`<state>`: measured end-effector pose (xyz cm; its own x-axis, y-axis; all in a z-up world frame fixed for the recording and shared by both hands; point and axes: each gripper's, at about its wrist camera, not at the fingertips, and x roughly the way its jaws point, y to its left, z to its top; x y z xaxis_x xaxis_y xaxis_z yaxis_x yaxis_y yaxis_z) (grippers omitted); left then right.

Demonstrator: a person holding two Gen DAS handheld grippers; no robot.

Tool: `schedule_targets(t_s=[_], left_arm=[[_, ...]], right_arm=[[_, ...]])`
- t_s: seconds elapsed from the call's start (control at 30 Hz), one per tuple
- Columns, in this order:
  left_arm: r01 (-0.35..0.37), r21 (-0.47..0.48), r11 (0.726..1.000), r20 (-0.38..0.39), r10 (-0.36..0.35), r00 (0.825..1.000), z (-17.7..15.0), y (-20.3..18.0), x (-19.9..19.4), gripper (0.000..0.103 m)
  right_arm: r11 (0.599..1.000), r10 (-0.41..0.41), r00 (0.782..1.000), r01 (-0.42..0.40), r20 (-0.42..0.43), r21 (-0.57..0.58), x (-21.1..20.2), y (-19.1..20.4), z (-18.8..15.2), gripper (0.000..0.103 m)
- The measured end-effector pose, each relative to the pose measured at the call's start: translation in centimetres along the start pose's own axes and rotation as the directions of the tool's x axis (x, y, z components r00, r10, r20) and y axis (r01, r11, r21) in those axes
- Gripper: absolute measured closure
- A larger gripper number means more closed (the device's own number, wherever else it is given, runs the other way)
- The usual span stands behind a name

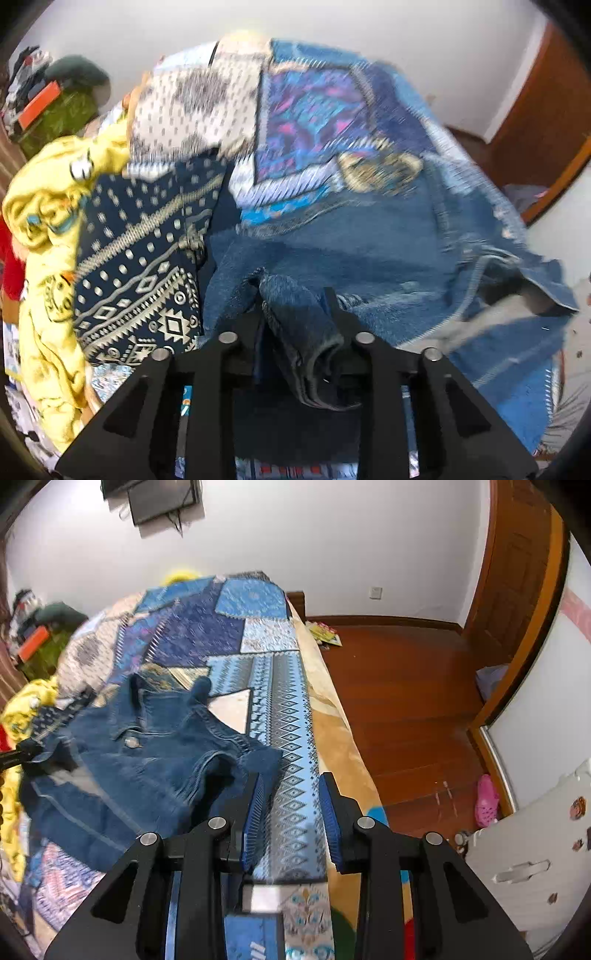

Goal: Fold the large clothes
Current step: 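Grasp the jacket hem with the left gripper while the right gripper grasps the hem too, then lift the hem with both grippers and fold it over toward the collar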

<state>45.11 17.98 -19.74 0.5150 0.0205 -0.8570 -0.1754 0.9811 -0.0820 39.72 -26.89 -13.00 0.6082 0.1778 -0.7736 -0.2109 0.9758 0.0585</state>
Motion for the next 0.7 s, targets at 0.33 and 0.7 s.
schedule_targets(t_s=[0.33,0.7], left_arm=[[-0.051,0.132,0.990,0.175,0.027,0.984,-2.6,-1.9,-8.6,0.043],[-0.055,0.176,0.983,-0.020,0.060,0.998,-7.9,-3.1,-0.8,0.042]], right_arm=[[0.985,0.110,0.991,-0.100,0.070,-0.140,-3.0,7.6,-3.1,0.049],[0.947,0.167,0.985,-0.175,-0.054,-0.268,1.3,14.1,-6.5,0.047]])
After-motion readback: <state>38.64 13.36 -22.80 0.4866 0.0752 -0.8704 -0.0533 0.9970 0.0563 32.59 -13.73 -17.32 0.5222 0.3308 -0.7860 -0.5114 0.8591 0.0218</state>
